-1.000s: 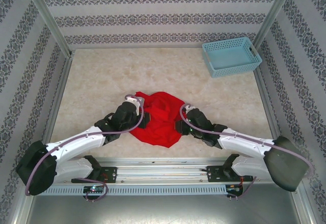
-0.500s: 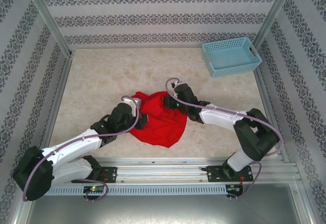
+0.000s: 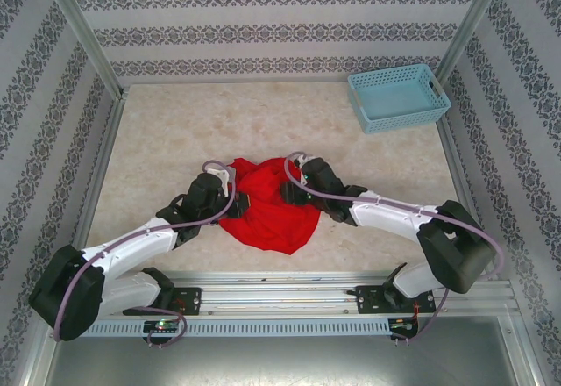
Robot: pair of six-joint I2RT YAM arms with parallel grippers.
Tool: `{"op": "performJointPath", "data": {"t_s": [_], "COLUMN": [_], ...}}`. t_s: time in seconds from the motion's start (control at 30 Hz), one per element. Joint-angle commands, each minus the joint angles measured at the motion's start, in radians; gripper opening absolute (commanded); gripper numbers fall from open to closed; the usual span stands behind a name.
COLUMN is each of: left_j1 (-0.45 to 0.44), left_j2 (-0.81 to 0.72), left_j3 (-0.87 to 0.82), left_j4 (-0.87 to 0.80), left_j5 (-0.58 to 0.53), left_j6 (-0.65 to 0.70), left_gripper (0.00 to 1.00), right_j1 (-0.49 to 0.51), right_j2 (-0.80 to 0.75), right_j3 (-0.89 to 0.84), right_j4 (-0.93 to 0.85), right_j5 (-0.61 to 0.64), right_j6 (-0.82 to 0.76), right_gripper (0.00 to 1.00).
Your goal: Fold the inside-out t-shirt
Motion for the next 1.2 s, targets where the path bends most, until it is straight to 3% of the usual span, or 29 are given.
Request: {"op": "performJointPath", "data": {"t_s": [0.0, 0.17, 0.27, 0.33, 0.43, 0.57, 0.63, 0.7, 0.77, 0.93, 1.03, 1.07, 1.17], "left_j1": [0.012, 0.013, 0.012, 0.014, 0.025, 0.093, 0.156, 0.209, 0.216, 0.216, 0.214, 0.214, 0.211], "left_j2": [-0.003, -0.008, -0.007, -0.006, -0.003, -0.001, 0.005, 0.022, 0.043, 0.088, 0.08, 0.078, 0.074], "left_j3": [0.002, 0.009, 0.012, 0.013, 0.026, 0.048, 0.037, 0.0, -0.005, 0.02, 0.033, 0.038, 0.044], "left_j4": [0.05, 0.03, 0.02, 0.016, -0.017, -0.118, -0.121, -0.033, -0.001, 0.021, 0.001, -0.012, -0.031], "left_j5": [0.026, 0.017, 0.009, 0.001, -0.026, -0.082, -0.048, 0.058, 0.096, 0.172, 0.173, 0.171, 0.181], "left_j6": [-0.025, -0.02, -0.021, -0.018, -0.01, -0.025, -0.033, -0.022, -0.01, -0.003, 0.01, 0.017, 0.019], "left_gripper": [0.0, 0.0, 0.0, 0.0, 0.0, 0.0, 0.0, 0.0, 0.0, 0.0, 0.0, 0.0, 0.0], "right_j1": [0.036, 0.062, 0.071, 0.072, 0.07, 0.009, -0.114, -0.283, -0.378, -0.373, -0.383, -0.392, -0.394], "right_j2": [0.029, 0.079, 0.089, 0.077, 0.03, -0.158, -0.298, -0.425, -0.464, -0.382, -0.374, -0.38, -0.415], "right_j3": [0.009, 0.046, 0.066, 0.061, 0.041, -0.068, -0.174, -0.308, -0.373, -0.328, -0.296, -0.274, -0.219], "right_j4": [-0.065, -0.119, -0.167, -0.175, -0.185, -0.207, -0.173, -0.071, 0.015, -0.015, -0.08, -0.122, -0.218], "right_j5": [0.124, 0.244, 0.338, 0.385, 0.414, 0.377, 0.237, 0.034, -0.109, -0.128, -0.044, -0.012, 0.019], "right_j6": [-0.057, -0.074, -0.075, -0.074, -0.072, -0.033, 0.016, 0.11, 0.188, 0.205, 0.211, 0.199, 0.101], "right_gripper": [0.49, 0.5, 0.42, 0.29, 0.0, 0.0, 0.0, 0.0, 0.0, 0.0, 0.0, 0.03, 0.41]}}
